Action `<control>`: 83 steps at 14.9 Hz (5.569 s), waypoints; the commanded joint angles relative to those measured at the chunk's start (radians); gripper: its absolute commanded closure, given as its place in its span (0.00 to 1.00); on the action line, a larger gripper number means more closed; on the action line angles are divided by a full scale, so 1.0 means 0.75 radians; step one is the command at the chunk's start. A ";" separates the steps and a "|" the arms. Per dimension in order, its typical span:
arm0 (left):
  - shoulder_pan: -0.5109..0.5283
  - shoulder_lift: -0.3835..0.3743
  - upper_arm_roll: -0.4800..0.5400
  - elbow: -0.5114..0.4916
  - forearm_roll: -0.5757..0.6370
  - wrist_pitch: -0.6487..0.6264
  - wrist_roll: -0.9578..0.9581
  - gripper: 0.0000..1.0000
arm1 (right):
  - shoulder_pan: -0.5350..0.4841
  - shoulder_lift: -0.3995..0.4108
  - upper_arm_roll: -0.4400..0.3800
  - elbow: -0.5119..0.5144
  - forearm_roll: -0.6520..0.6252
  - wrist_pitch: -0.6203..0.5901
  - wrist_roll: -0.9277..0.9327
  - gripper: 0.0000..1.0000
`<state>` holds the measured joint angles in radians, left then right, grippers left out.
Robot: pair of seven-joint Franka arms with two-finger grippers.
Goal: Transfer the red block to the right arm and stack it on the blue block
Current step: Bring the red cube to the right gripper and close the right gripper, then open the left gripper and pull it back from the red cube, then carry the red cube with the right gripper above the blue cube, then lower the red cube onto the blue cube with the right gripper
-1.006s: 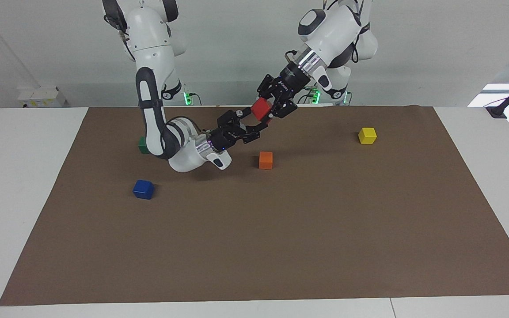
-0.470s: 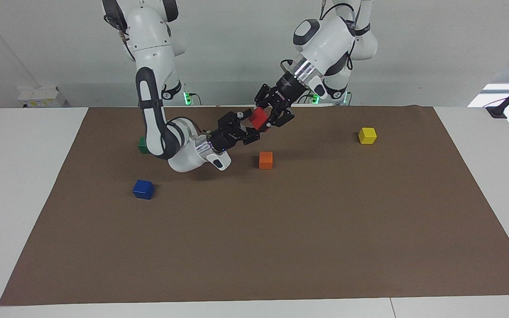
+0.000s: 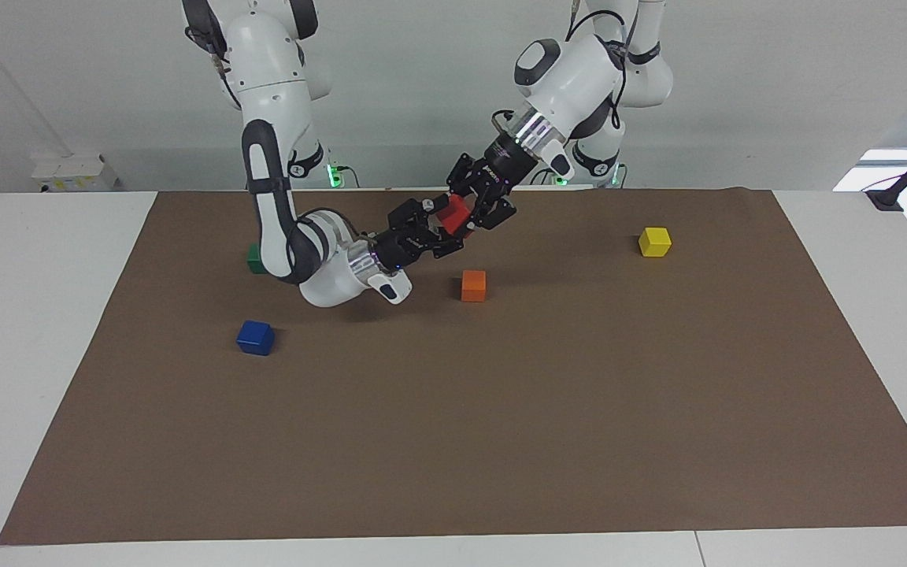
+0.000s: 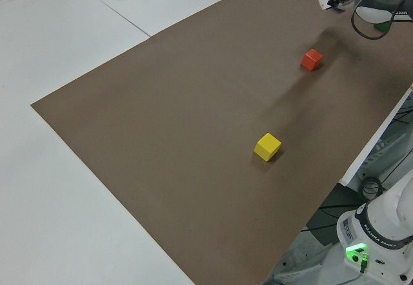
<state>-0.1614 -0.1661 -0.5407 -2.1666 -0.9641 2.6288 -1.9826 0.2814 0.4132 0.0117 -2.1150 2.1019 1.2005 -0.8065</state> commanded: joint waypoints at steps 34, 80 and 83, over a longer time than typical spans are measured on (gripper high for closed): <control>0.009 -0.077 0.682 0.168 0.604 -0.719 0.634 0.00 | -0.089 -0.395 -0.001 0.118 -0.613 1.051 0.868 1.00; 0.262 0.193 0.590 0.418 1.281 -1.139 2.421 0.00 | -0.416 -0.312 -0.014 0.047 -2.817 1.484 1.519 1.00; 0.260 0.177 0.592 0.428 1.281 -1.131 2.414 0.00 | -0.416 -0.301 -0.014 0.044 -2.817 1.512 1.517 1.00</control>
<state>0.0433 -0.0193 -0.1076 -1.8507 0.0110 1.7730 -0.1854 -0.0280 0.1892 -0.0062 -2.0669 -0.0009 2.3020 0.3050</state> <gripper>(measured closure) 0.000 0.410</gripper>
